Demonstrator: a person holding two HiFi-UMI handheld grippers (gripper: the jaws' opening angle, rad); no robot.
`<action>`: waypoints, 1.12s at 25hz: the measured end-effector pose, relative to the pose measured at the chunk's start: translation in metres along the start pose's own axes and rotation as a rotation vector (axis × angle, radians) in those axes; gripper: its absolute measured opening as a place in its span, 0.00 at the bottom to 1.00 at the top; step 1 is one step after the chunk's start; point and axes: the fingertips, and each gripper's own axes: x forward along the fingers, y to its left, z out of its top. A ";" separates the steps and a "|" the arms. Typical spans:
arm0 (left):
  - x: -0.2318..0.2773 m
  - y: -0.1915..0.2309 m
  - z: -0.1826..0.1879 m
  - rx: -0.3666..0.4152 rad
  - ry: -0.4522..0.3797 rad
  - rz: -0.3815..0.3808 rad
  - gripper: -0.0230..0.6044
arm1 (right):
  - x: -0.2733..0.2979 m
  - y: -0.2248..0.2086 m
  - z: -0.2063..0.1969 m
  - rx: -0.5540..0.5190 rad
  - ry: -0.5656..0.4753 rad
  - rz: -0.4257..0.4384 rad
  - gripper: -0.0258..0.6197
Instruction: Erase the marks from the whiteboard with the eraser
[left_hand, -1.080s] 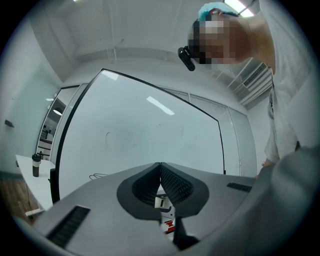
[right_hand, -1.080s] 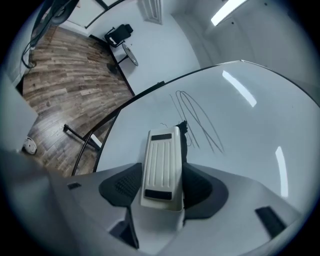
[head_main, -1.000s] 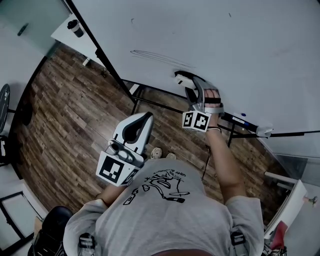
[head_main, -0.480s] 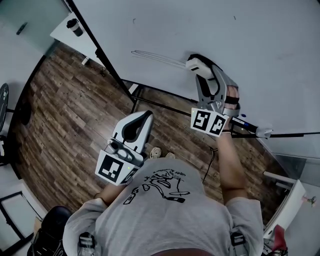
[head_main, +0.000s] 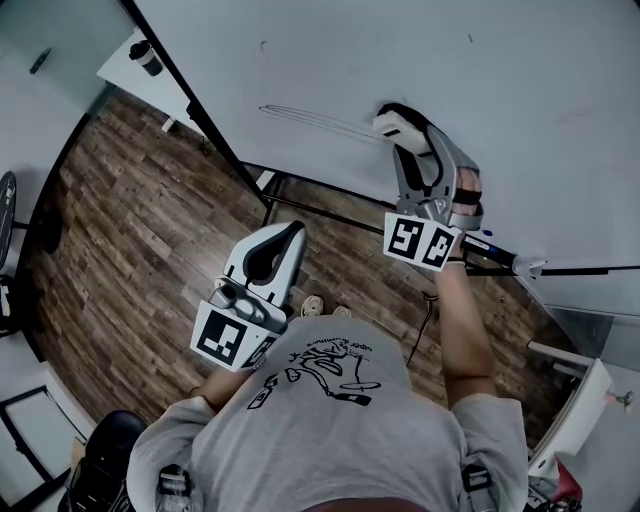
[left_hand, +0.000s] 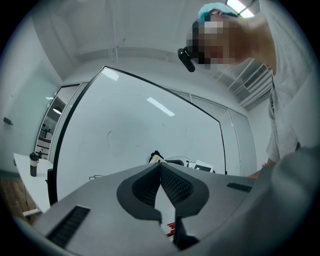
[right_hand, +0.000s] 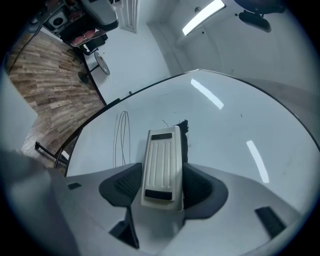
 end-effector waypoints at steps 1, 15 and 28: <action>0.001 0.000 0.000 -0.001 0.003 0.001 0.07 | 0.000 0.001 0.000 -0.001 -0.001 -0.001 0.44; 0.001 0.000 -0.002 0.000 0.009 0.013 0.07 | 0.004 0.017 -0.002 -0.024 -0.015 -0.007 0.44; -0.005 -0.003 0.001 0.011 0.012 0.021 0.07 | 0.010 0.040 -0.002 -0.050 -0.019 0.012 0.44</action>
